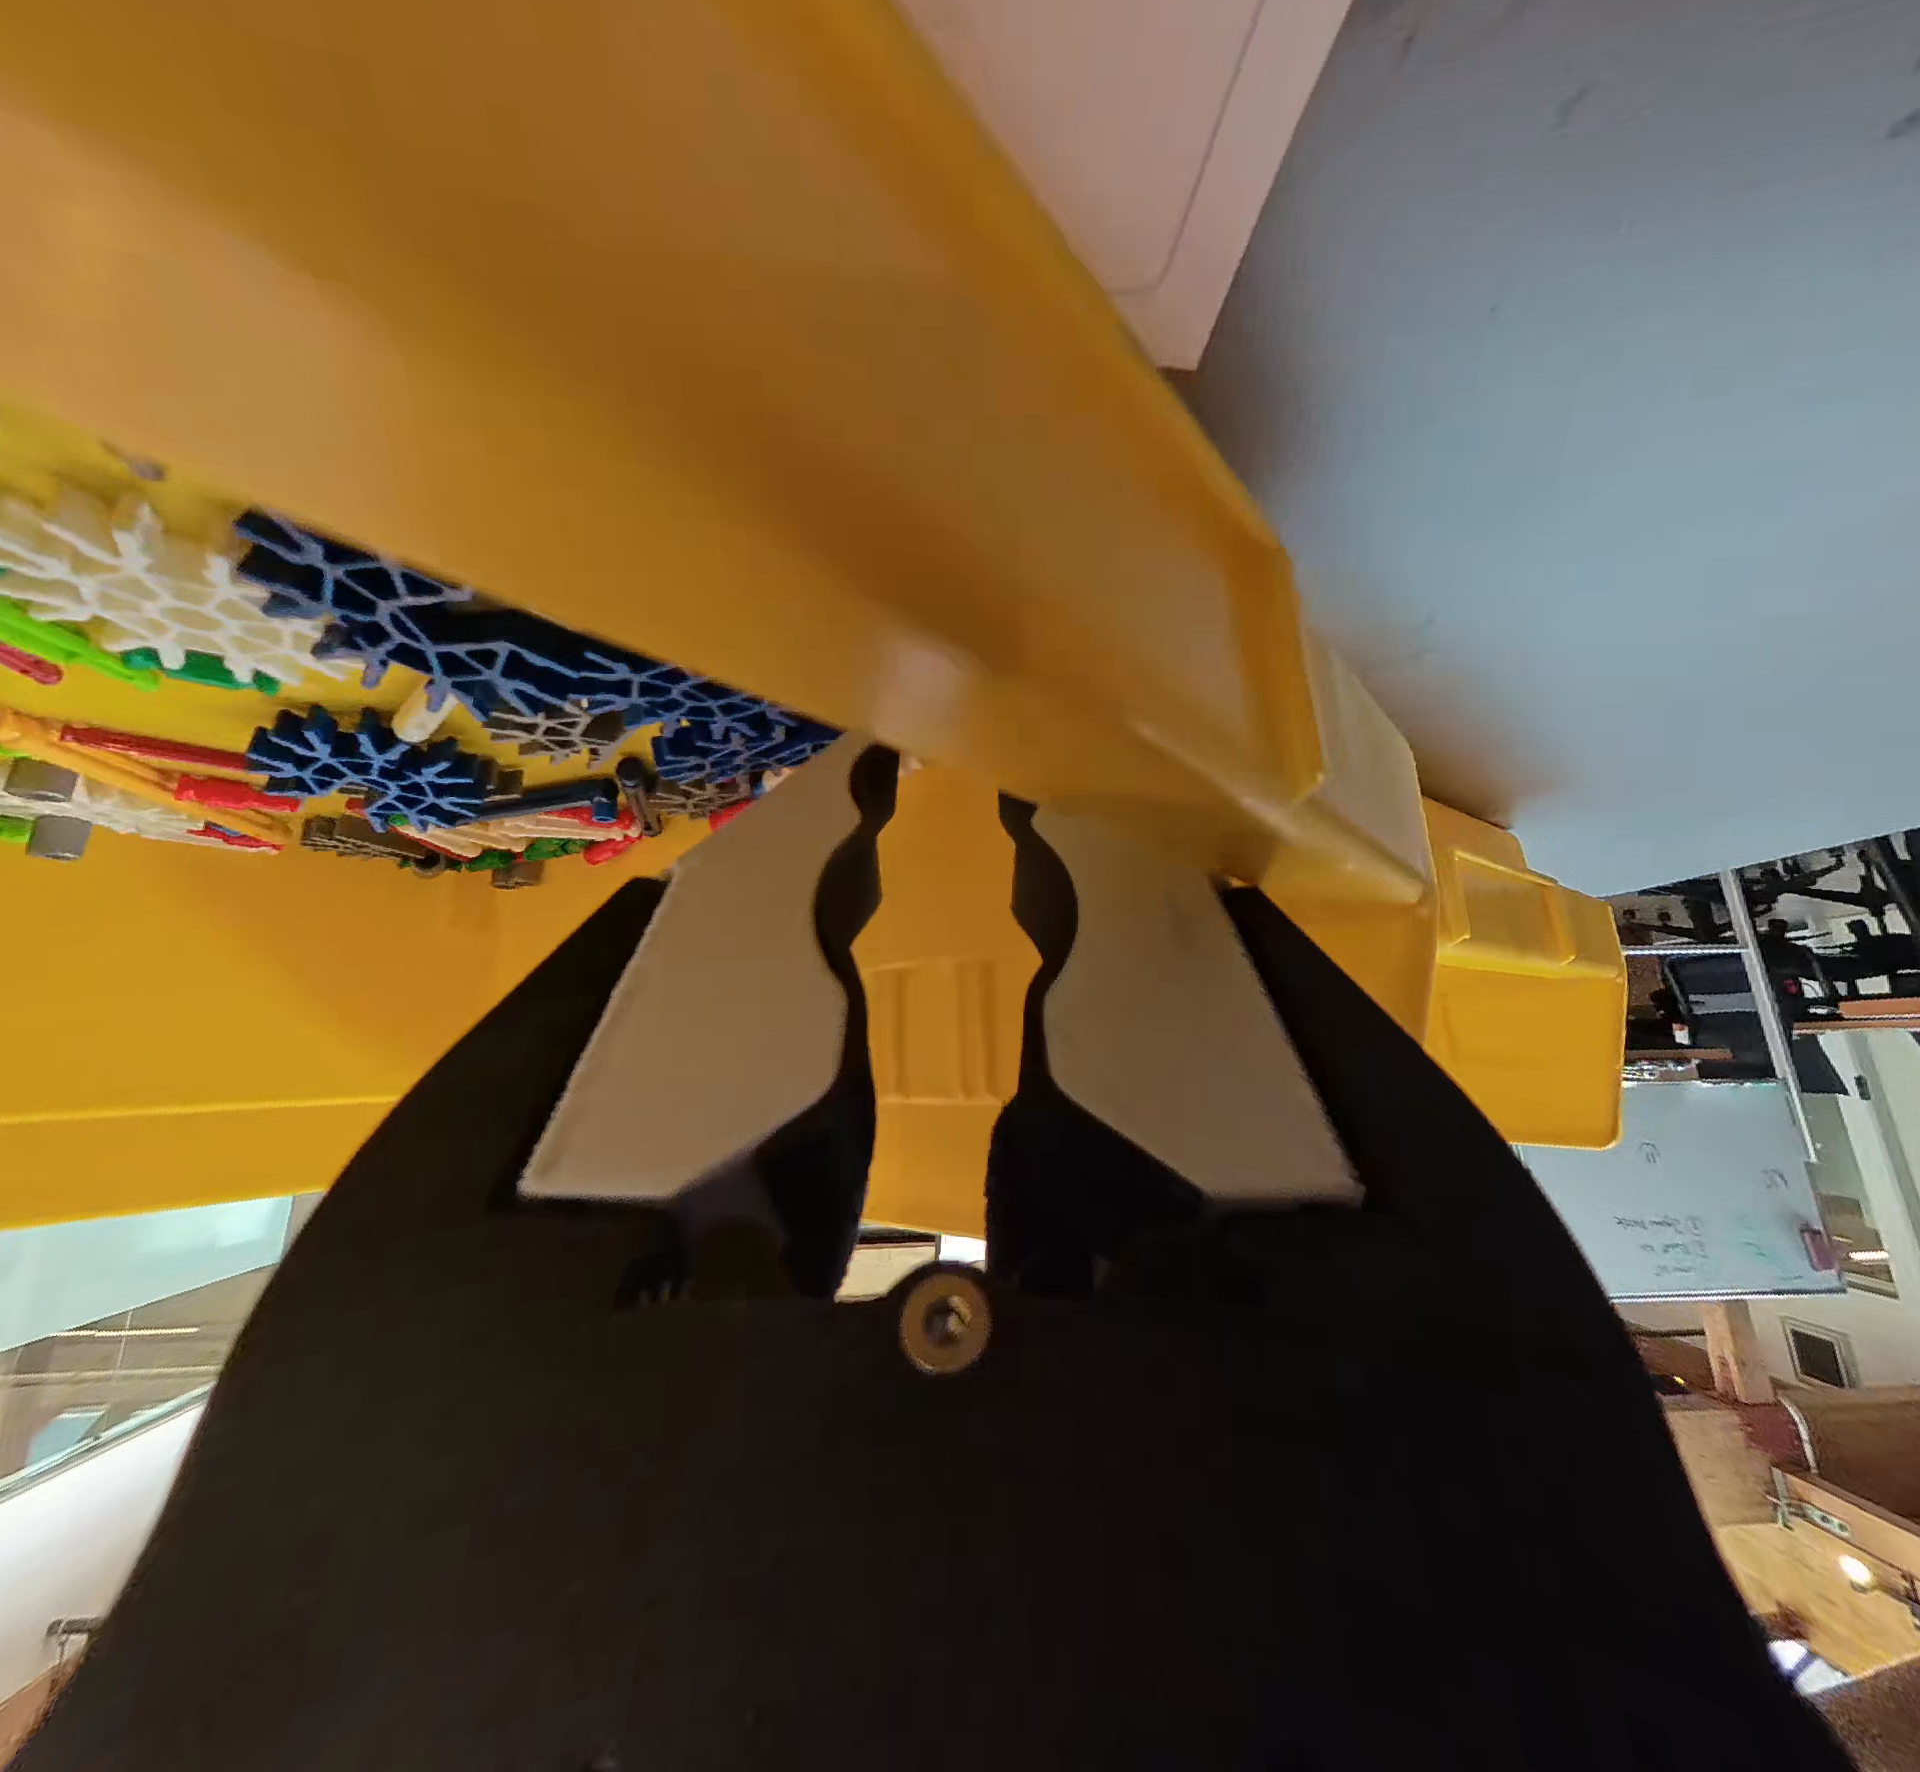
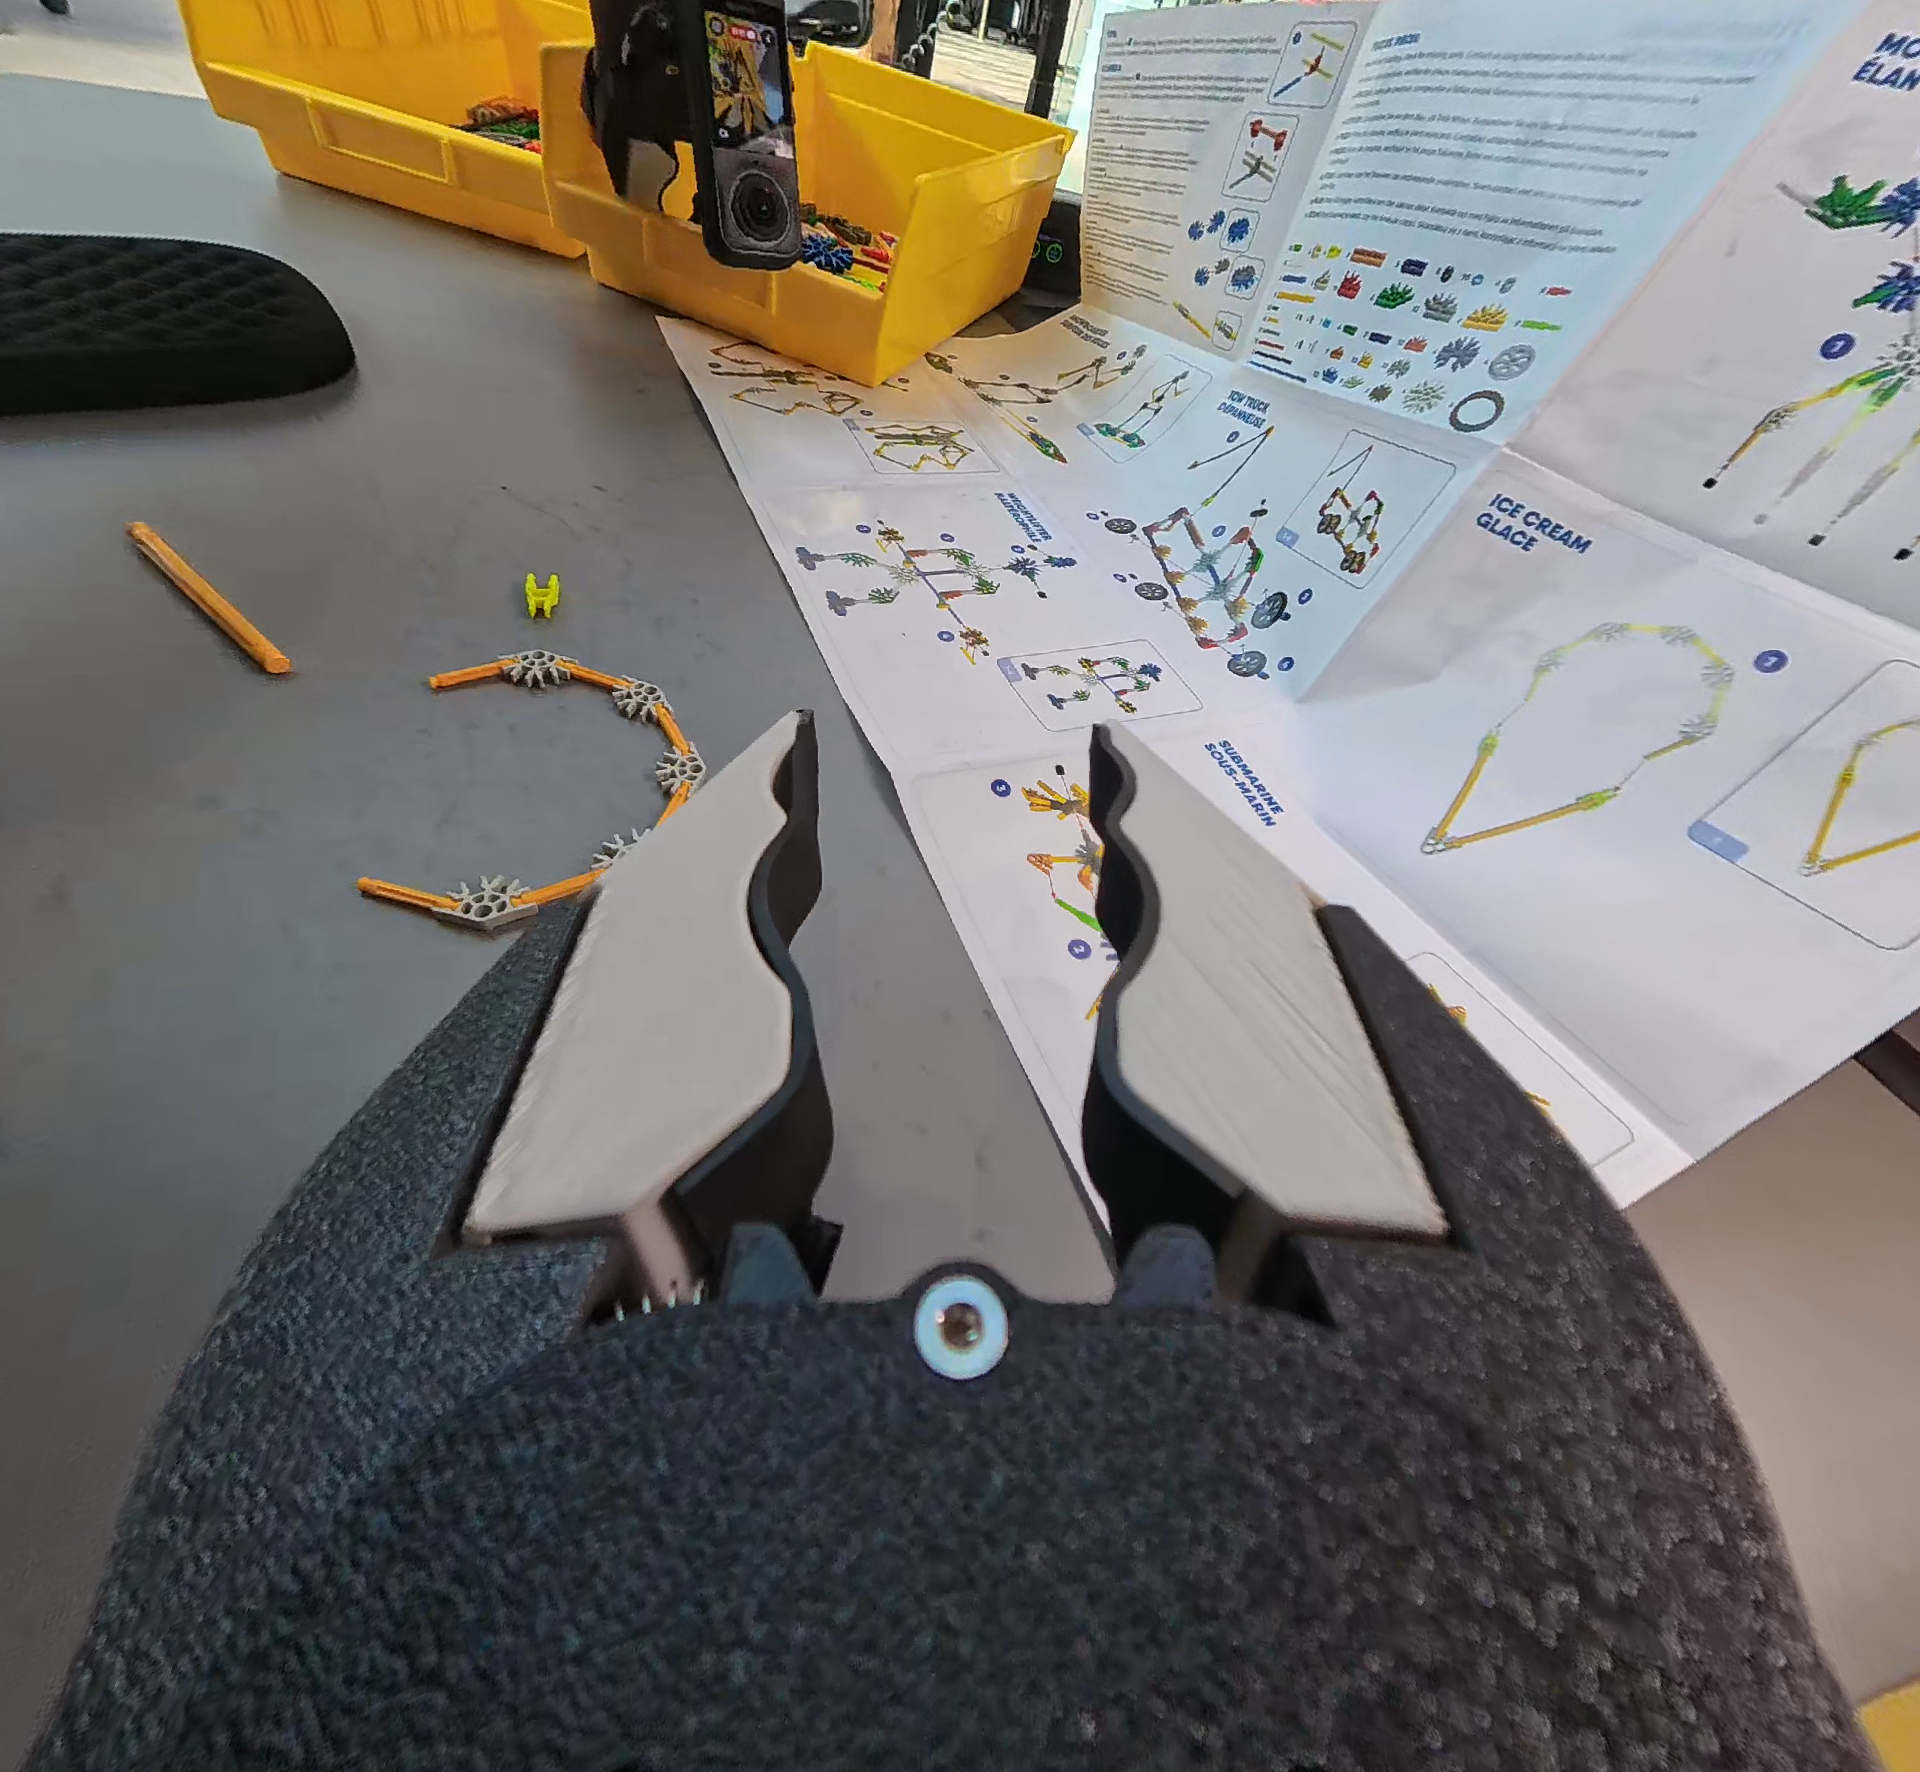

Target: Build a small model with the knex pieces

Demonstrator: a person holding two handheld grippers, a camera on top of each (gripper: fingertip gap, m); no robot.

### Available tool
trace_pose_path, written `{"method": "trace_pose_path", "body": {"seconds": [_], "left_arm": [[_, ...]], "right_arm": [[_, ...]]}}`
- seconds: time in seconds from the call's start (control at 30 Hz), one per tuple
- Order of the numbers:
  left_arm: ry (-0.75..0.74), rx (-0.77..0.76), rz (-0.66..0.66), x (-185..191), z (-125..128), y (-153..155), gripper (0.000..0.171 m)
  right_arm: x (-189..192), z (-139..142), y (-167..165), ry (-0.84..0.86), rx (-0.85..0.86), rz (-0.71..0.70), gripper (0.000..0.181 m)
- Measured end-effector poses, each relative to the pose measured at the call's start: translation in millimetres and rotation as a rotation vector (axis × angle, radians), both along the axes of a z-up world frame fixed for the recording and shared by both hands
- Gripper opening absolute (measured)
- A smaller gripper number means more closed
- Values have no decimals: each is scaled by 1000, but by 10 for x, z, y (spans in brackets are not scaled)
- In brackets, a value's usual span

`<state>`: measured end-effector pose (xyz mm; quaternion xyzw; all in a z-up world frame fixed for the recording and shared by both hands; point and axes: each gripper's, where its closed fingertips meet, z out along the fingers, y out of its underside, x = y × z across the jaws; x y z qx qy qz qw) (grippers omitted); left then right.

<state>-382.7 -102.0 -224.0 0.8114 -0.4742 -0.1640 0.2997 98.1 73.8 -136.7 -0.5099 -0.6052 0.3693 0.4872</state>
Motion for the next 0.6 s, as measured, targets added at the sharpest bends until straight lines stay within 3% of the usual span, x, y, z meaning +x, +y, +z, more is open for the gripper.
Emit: {"method": "trace_pose_path", "body": {"seconds": [0.17, 0.27, 0.37, 0.6], "left_arm": [[-69, 74, 39, -6, -25, 46, 19], [-176, 286, 92, 43, -17, 288, 6], [-255, 438, 120, 88, 60, 461, 7], [-259, 377, 82, 65, 71, 305, 18]], "right_arm": [[18, -3, 31, -2, -1, -7, 50], [17, -15, 32, -8, -1, -6, 50], [18, -22, 43, -10, 1, -11, 49], [14, -25, 57, -11, -5, -17, 48]]}}
